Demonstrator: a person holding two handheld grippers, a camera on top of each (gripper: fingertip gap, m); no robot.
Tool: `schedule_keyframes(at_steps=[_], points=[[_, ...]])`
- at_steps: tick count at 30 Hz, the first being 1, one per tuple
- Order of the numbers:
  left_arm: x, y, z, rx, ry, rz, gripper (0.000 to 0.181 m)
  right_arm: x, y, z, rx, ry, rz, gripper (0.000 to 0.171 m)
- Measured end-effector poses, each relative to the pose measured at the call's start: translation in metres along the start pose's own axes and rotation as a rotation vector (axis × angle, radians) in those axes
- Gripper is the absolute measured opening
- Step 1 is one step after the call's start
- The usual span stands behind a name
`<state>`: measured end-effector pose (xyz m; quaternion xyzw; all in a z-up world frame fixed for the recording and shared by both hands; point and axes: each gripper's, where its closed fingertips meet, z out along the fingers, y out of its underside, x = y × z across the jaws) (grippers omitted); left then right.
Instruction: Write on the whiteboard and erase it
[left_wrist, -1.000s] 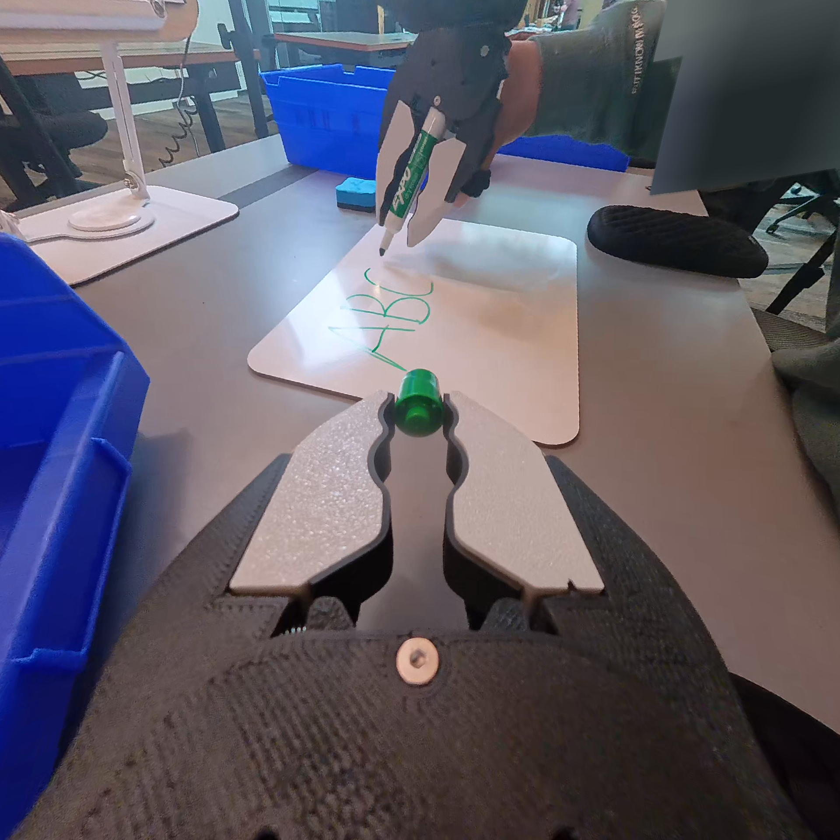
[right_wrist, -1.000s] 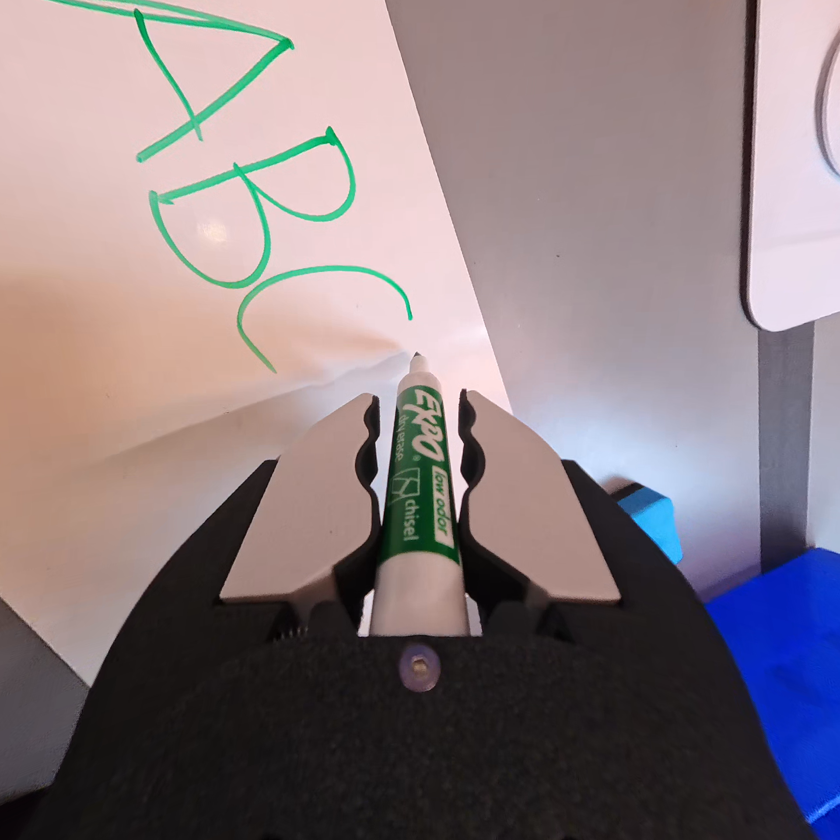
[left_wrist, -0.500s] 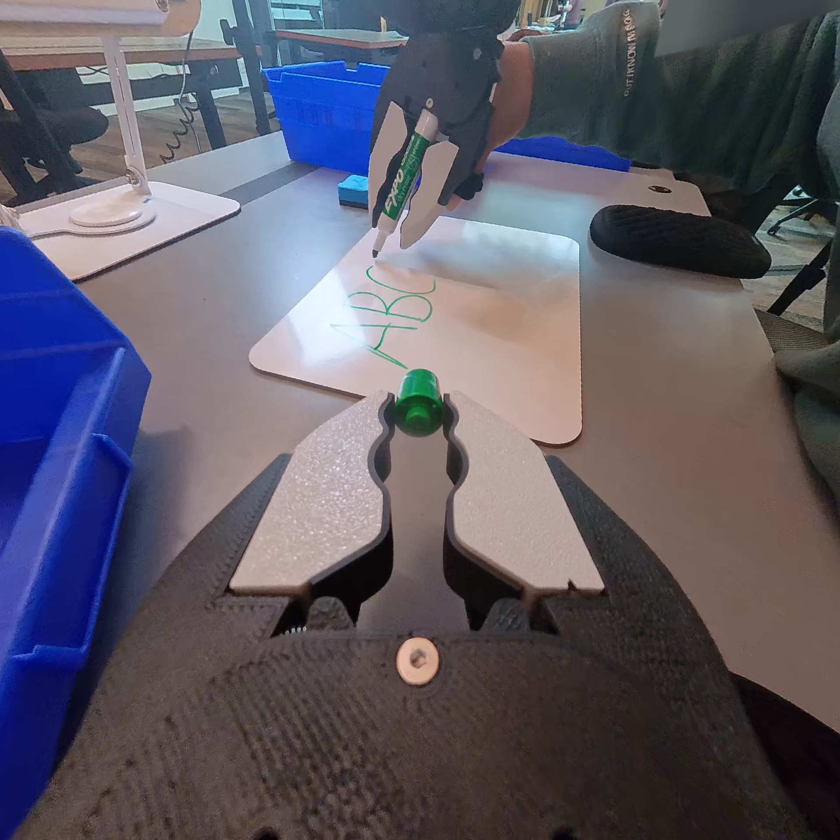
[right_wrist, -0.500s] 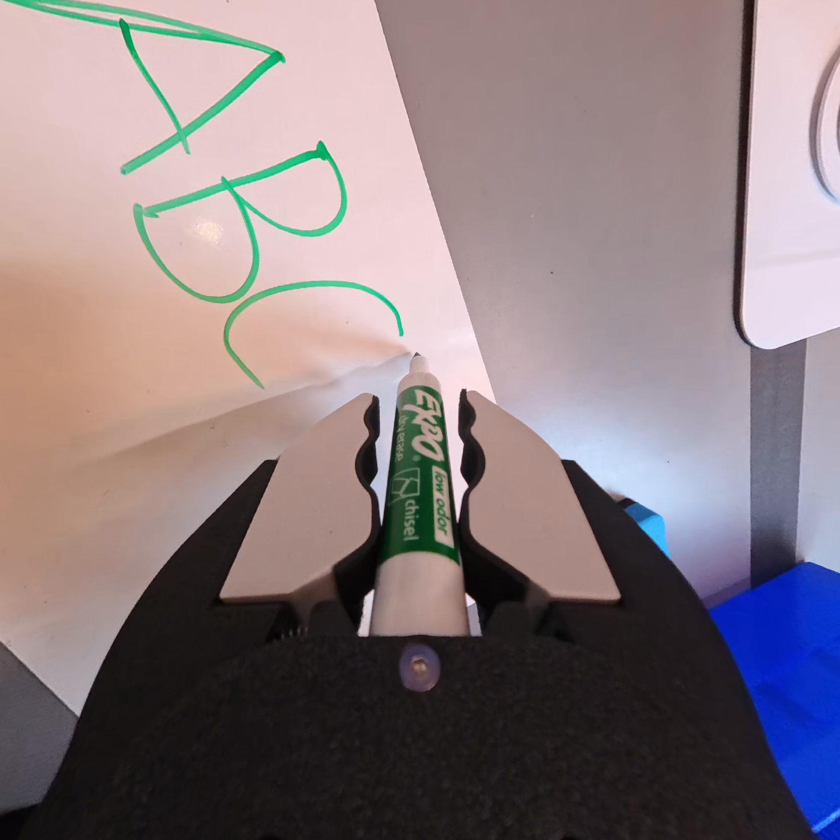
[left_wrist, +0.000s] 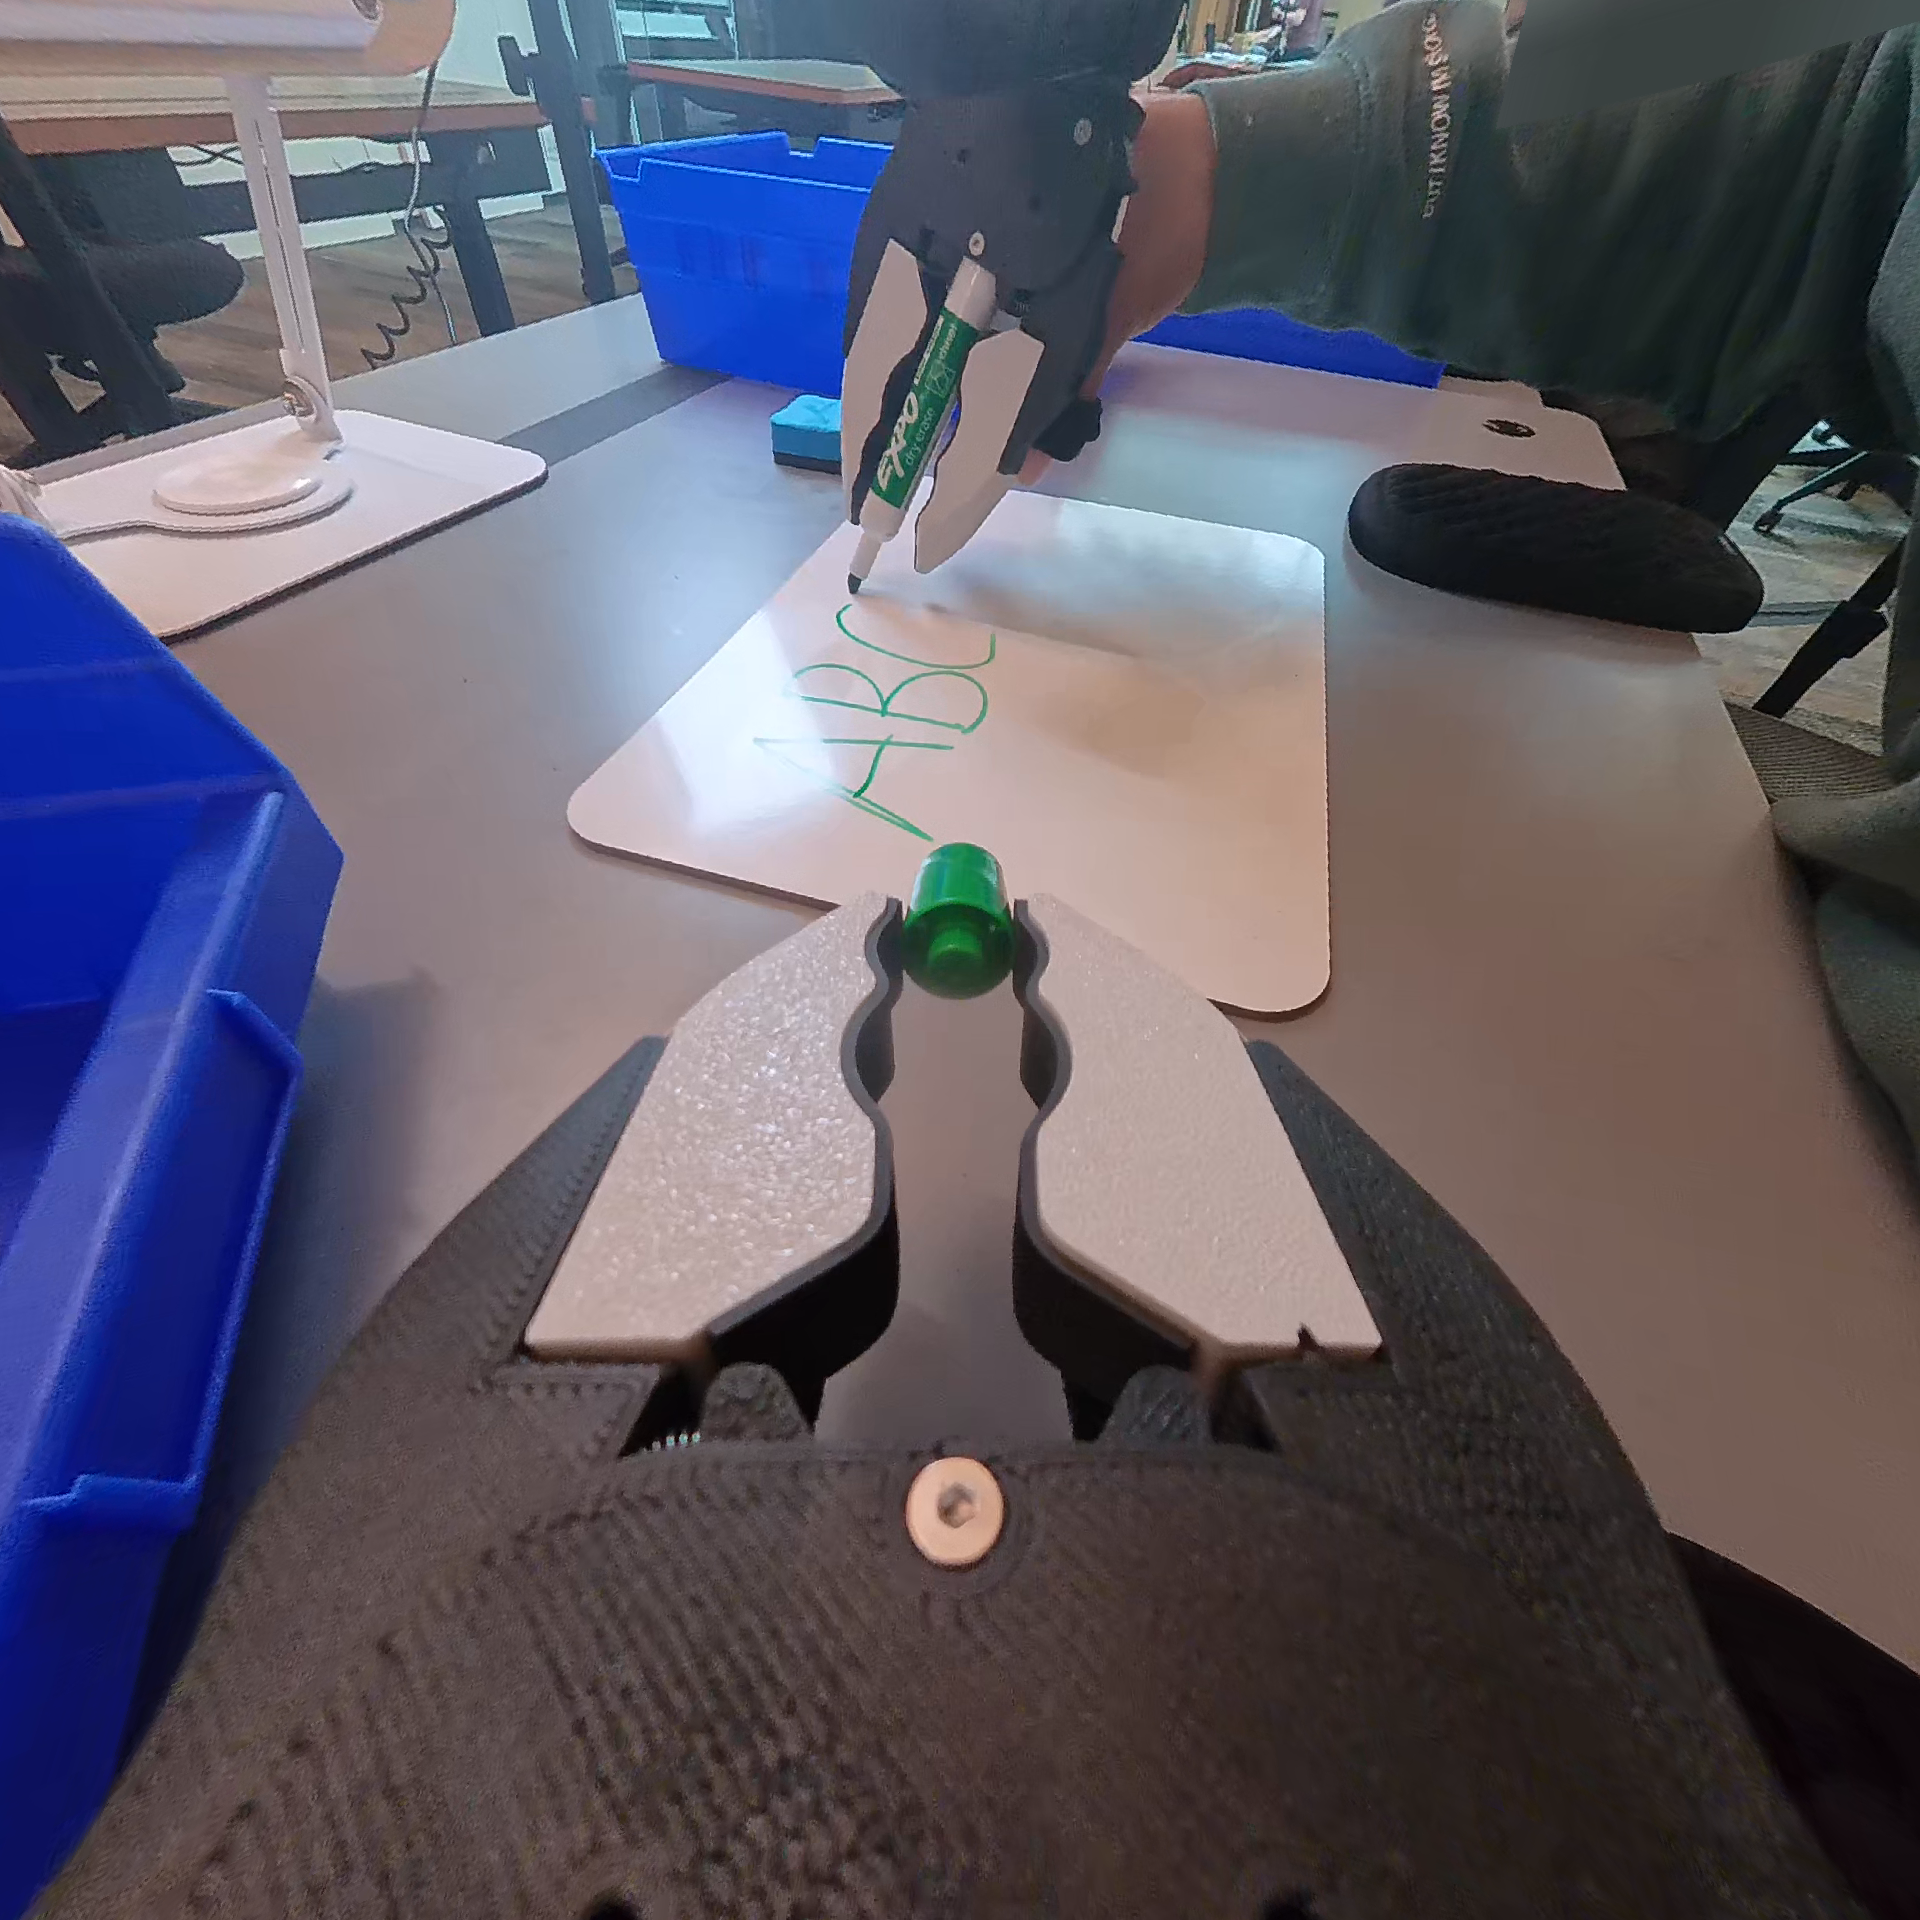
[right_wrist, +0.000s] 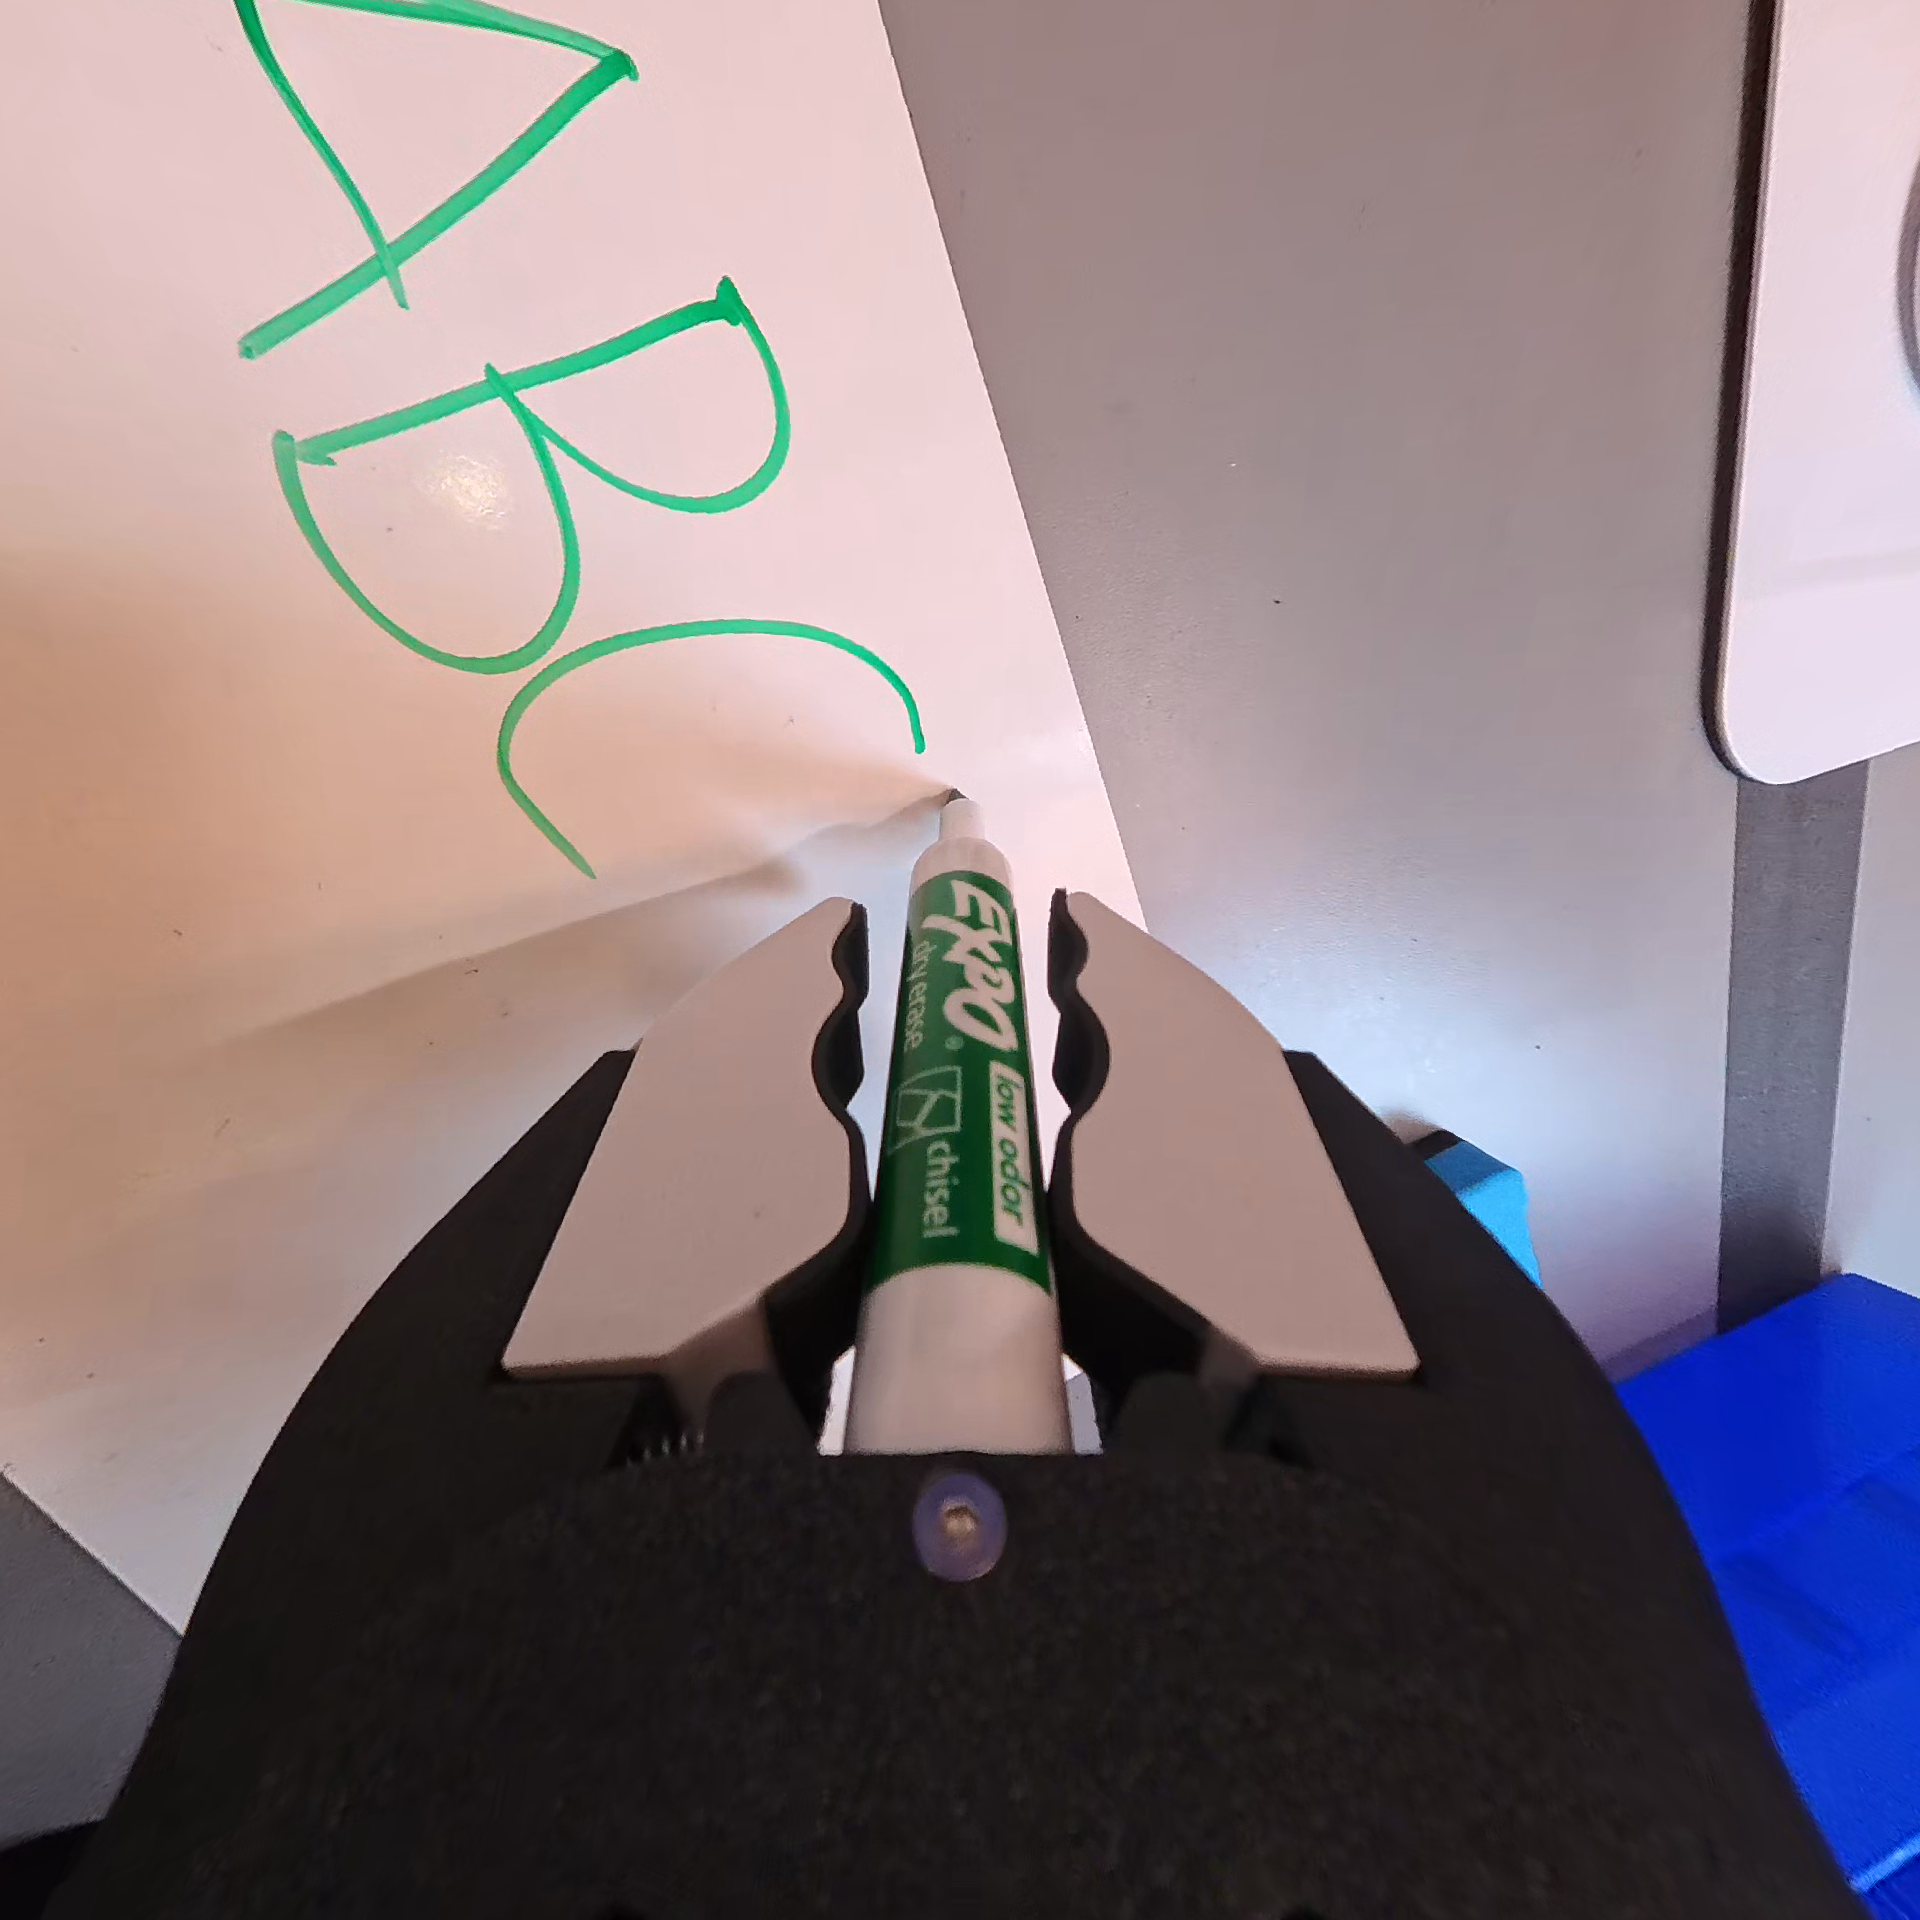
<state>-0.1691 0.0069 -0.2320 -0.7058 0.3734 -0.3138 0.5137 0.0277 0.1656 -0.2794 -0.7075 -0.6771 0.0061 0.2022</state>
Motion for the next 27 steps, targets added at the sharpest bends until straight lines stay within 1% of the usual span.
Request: schedule_keyframes(at_steps=[16,19,24,27], points=[[0.001,0.000,0.000,-0.008,-0.002,0.016,0.020,-0.004,0.004,-0.001,-0.012,0.005,0.005,0.034],[0.002,0.000,0.001,-0.009,-0.003,0.019,0.020,-0.015,0.007,-0.005,-0.020,-0.025,0.008,0.034],[0.003,0.001,0.001,-0.011,0.000,0.023,0.020,-0.048,0.013,-0.018,-0.028,-0.107,0.000,0.034],[0.003,0.001,0.001,-0.011,0.002,0.021,0.020,-0.053,0.013,-0.020,-0.027,-0.102,-0.019,0.034]])
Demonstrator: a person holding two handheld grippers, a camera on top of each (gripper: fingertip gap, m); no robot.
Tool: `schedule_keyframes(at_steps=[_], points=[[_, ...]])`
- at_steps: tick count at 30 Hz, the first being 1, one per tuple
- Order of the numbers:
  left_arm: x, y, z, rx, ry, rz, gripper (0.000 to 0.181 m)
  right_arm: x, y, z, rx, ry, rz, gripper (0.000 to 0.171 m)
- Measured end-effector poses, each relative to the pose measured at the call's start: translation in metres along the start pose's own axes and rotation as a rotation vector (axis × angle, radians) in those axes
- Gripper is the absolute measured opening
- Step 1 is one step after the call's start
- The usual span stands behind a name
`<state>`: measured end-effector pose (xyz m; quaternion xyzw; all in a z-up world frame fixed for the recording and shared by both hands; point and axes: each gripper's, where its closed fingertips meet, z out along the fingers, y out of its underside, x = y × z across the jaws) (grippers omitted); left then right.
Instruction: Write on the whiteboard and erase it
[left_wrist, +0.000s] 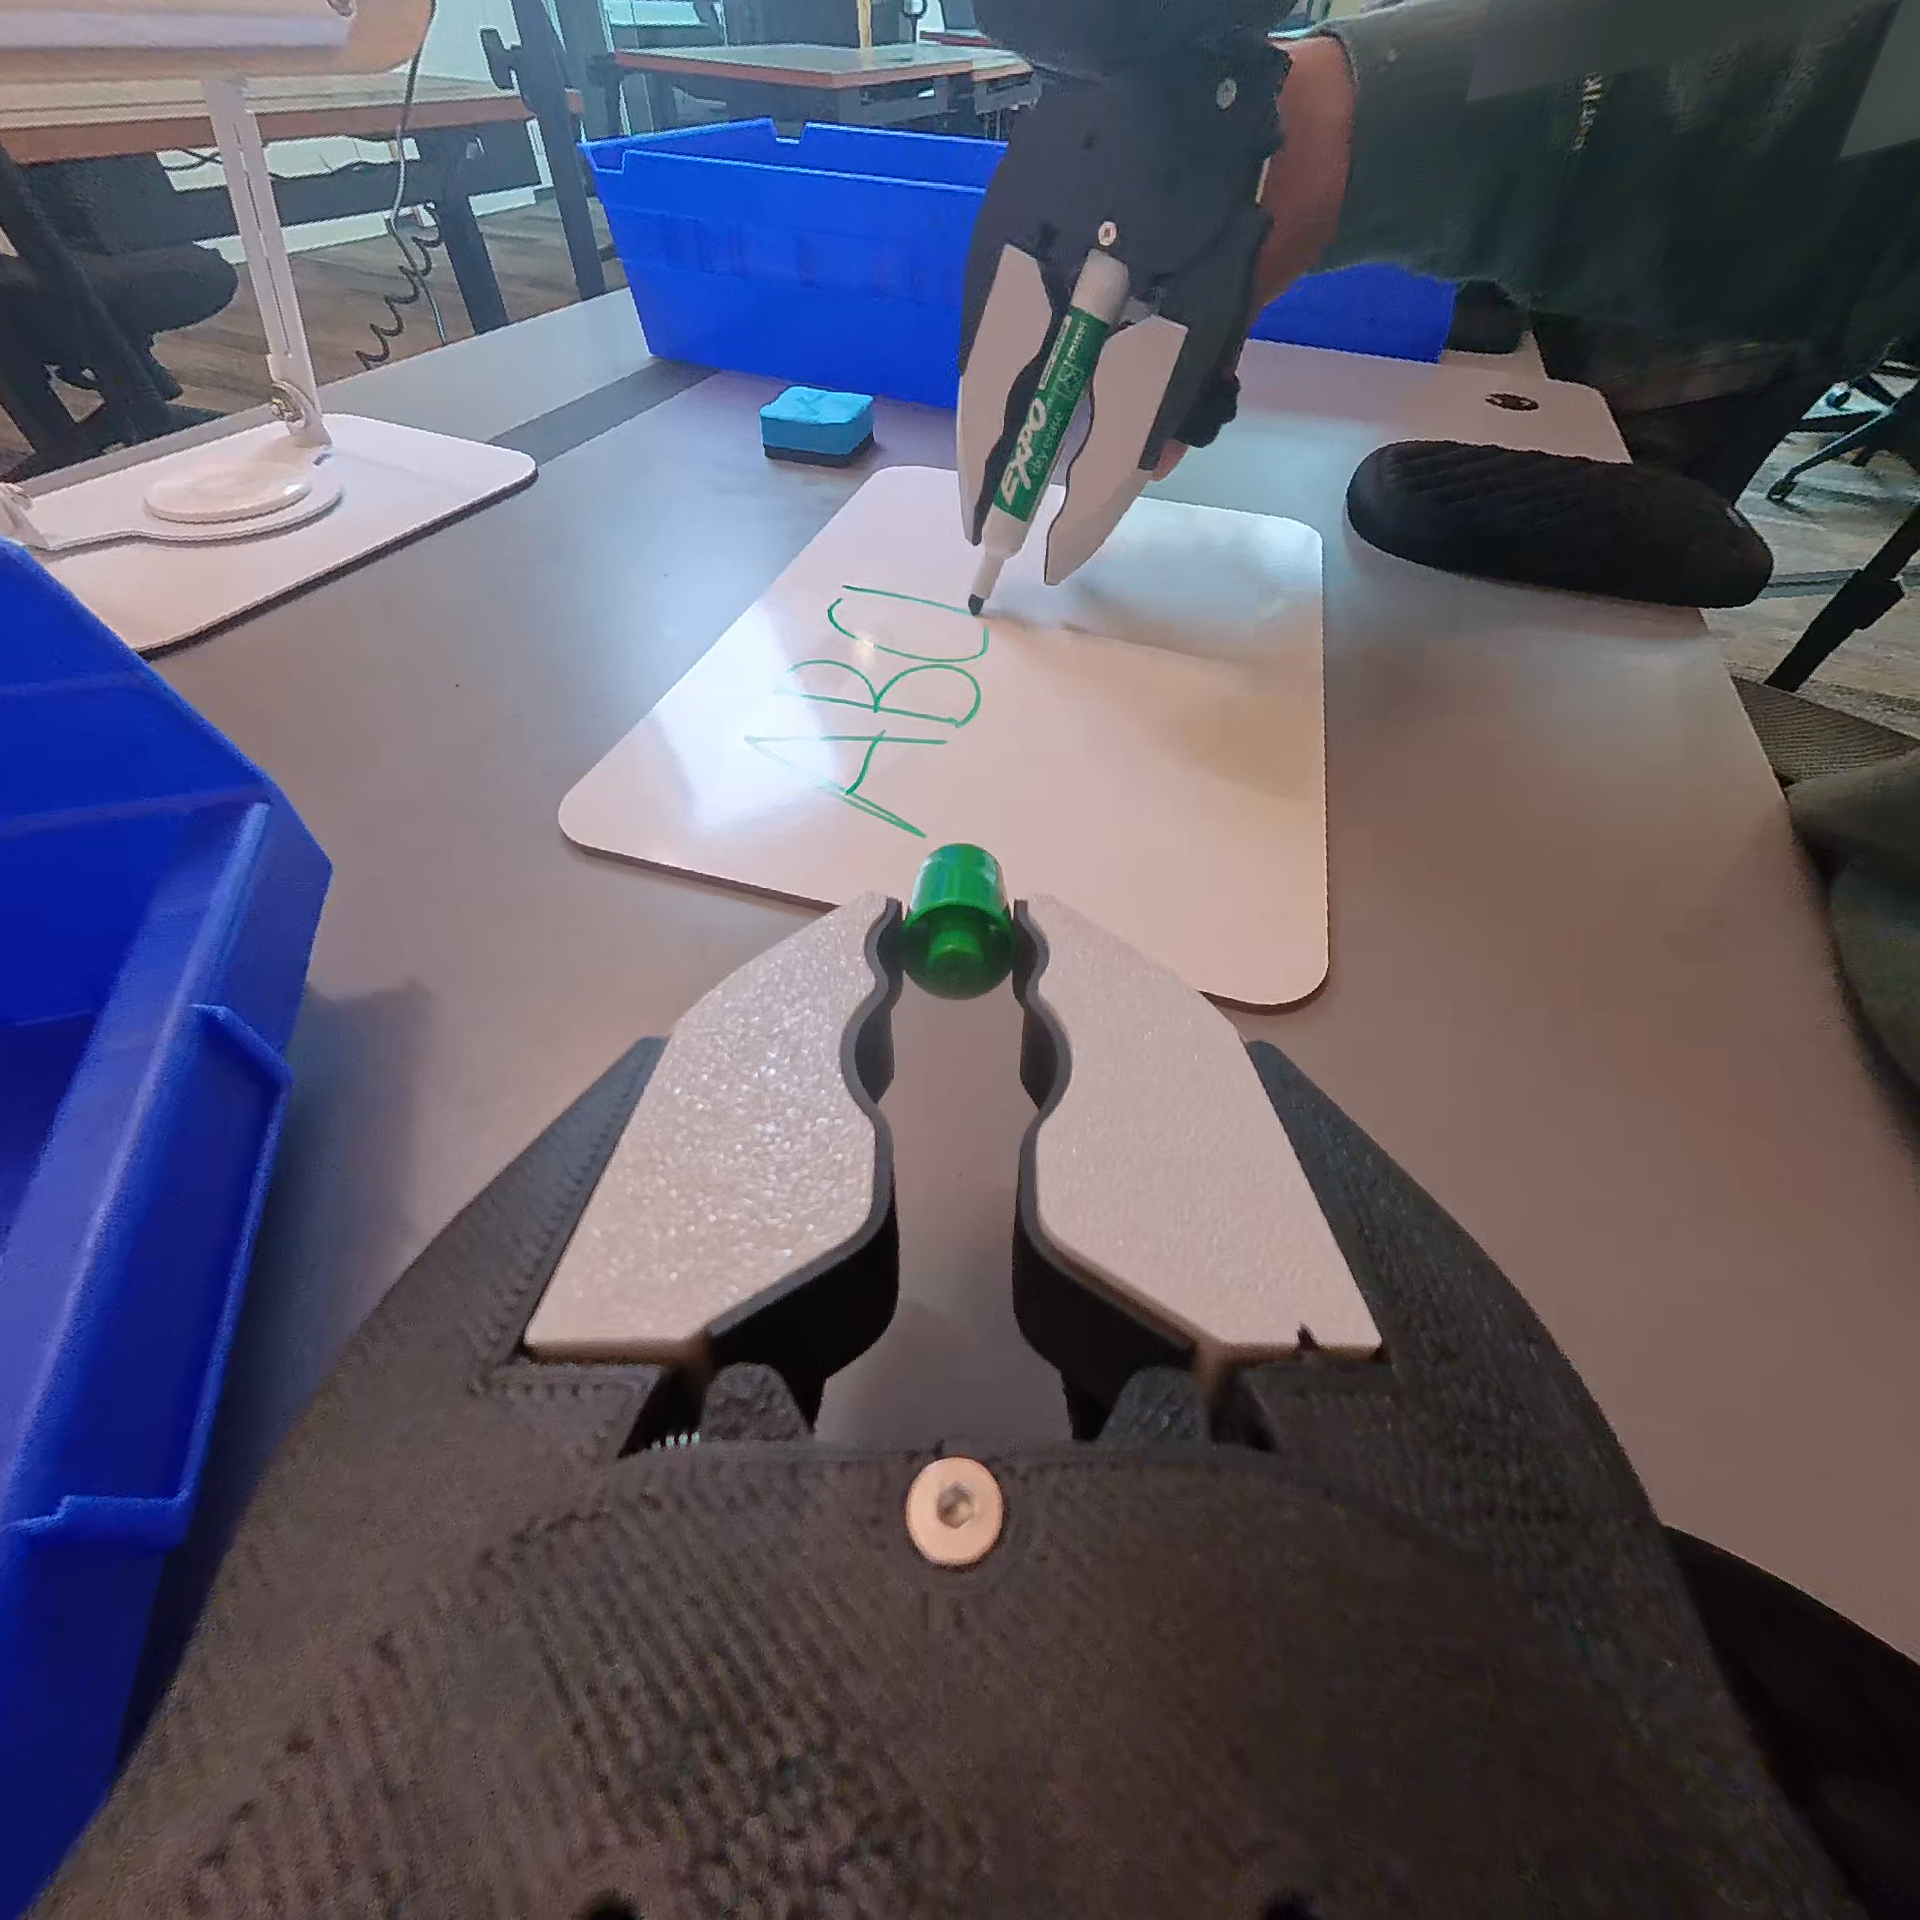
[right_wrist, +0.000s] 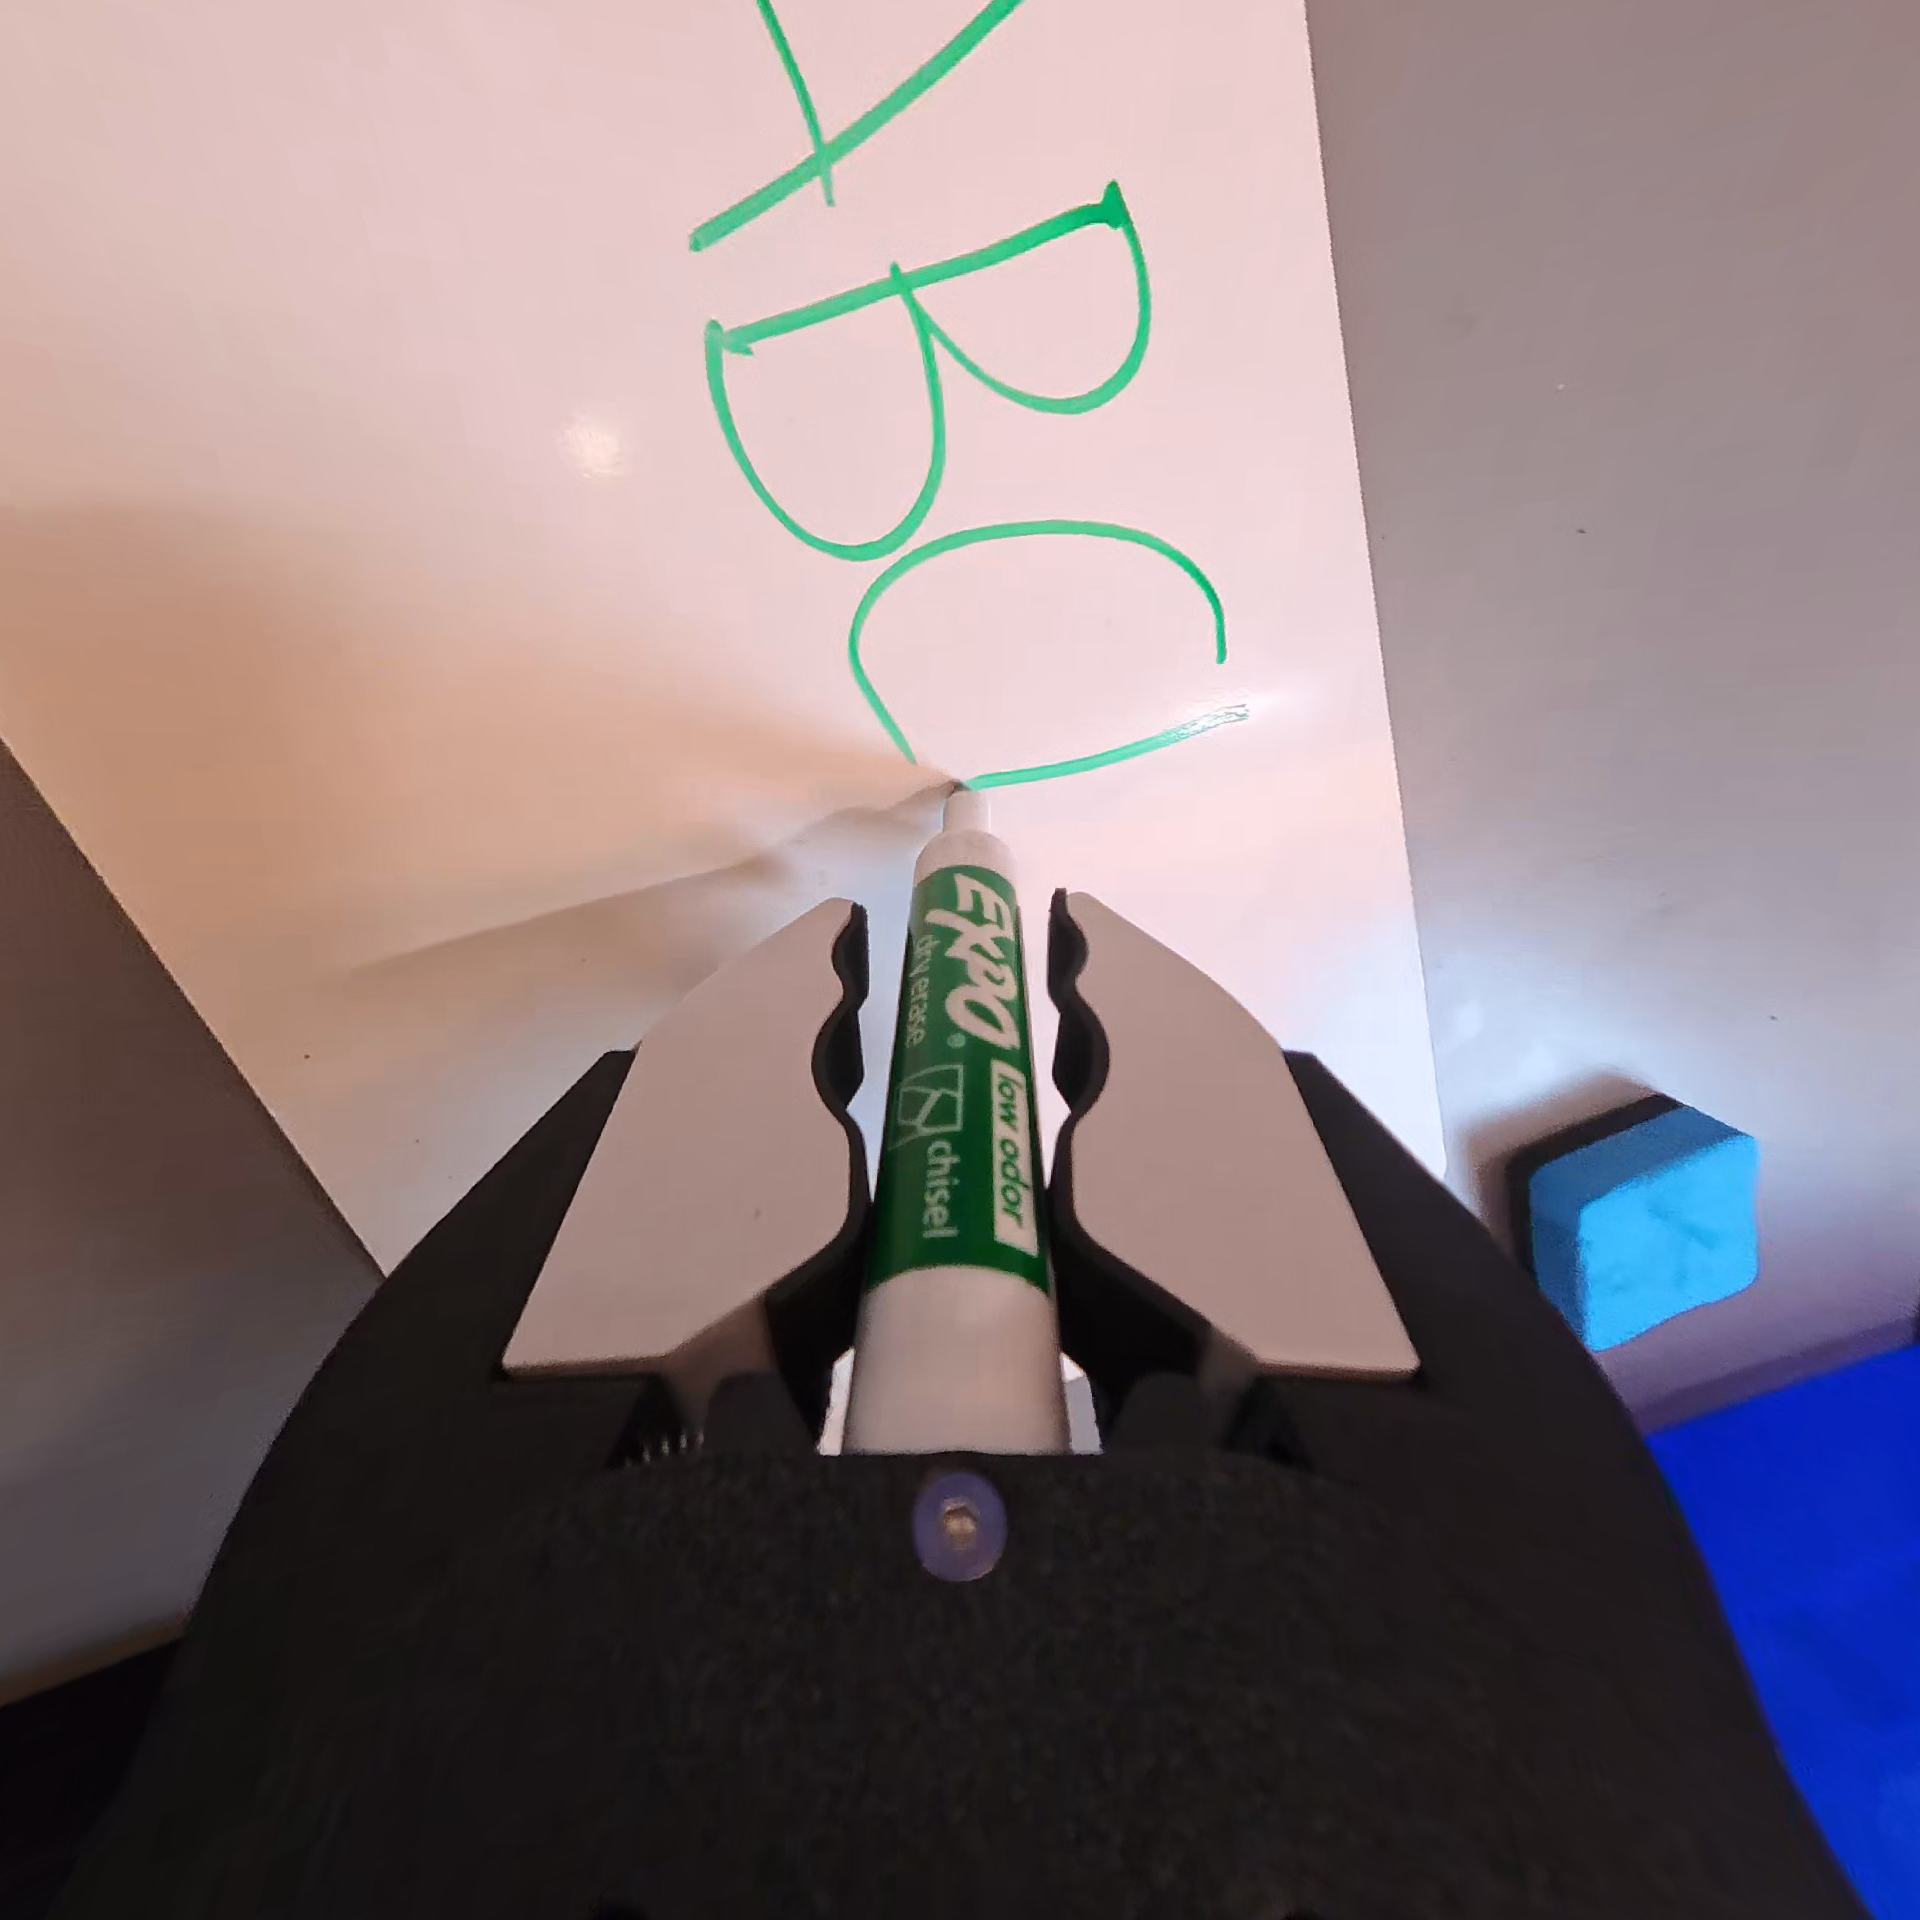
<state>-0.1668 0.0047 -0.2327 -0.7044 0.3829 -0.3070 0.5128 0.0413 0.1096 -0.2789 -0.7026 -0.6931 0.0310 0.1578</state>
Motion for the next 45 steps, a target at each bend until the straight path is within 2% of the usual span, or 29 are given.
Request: schedule_keyframes(at_steps=[9,18,26,33,40,45], points=[[-0.001,0.000,-0.001,0.001,-0.005,-0.001,0.020,0.047,-0.010,0.000,0.061,0.063,0.059,0.034],[-0.002,0.000,-0.001,0.002,0.000,-0.013,0.020,0.054,-0.014,0.011,0.043,0.059,0.041,0.034],[-0.002,0.001,-0.001,0.000,0.002,-0.016,0.020,0.060,0.001,0.012,0.005,0.077,0.065,0.034],[-0.001,0.001,-0.001,-0.004,0.003,-0.014,0.020,0.036,0.028,-0.001,-0.034,0.052,0.092,0.034],[0.000,0.001,0.000,-0.006,0.004,-0.008,0.020,-0.001,0.004,-0.001,0.005,-0.002,0.029,0.034],[-0.001,0.001,-0.001,-0.006,0.001,-0.005,0.020,0.009,0.008,-0.010,0.041,0.011,0.073,0.034]])
